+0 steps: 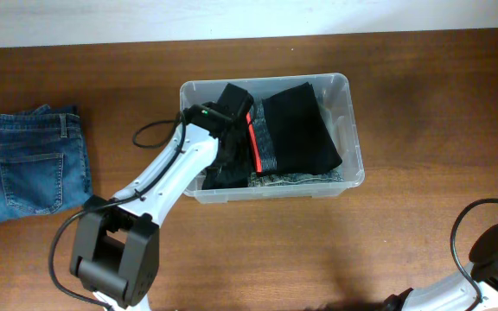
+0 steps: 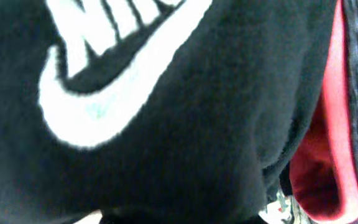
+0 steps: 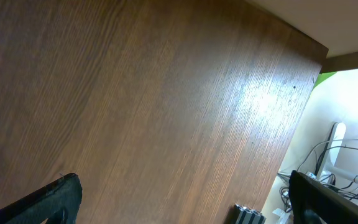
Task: Pack container
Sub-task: 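Carry the black Nike garment into the container's left side, then push the black Nike garment down into the container with the left gripper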
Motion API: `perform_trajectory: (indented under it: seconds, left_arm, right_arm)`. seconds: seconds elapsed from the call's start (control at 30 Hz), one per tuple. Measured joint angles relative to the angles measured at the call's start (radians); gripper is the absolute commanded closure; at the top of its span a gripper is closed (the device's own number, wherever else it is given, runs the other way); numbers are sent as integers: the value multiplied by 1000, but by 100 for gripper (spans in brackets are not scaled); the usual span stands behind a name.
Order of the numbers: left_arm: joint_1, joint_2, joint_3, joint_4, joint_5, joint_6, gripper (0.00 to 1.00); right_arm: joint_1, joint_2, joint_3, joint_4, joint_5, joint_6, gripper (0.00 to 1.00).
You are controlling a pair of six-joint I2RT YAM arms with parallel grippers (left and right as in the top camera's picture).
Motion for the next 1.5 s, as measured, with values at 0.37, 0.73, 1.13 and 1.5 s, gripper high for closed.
perform_trajectory:
  seconds: [0.37,0.73,1.13,1.5]
  left_arm:
    - [-29,1,-14,1,-10,0,28]
    - [3,-3,103,-70,-15,0,26]
    - [4,-37,120,-68,-81,6,99]
    - [4,-9,105,-28,-100,11,98]
  right_arm:
    - [0,0,0,0,0,0,1]
    - [0,0,0,0,0,0,1]
    - [0,0,0,0,0,0,1]
    - [0,0,0,0,0,0,1]
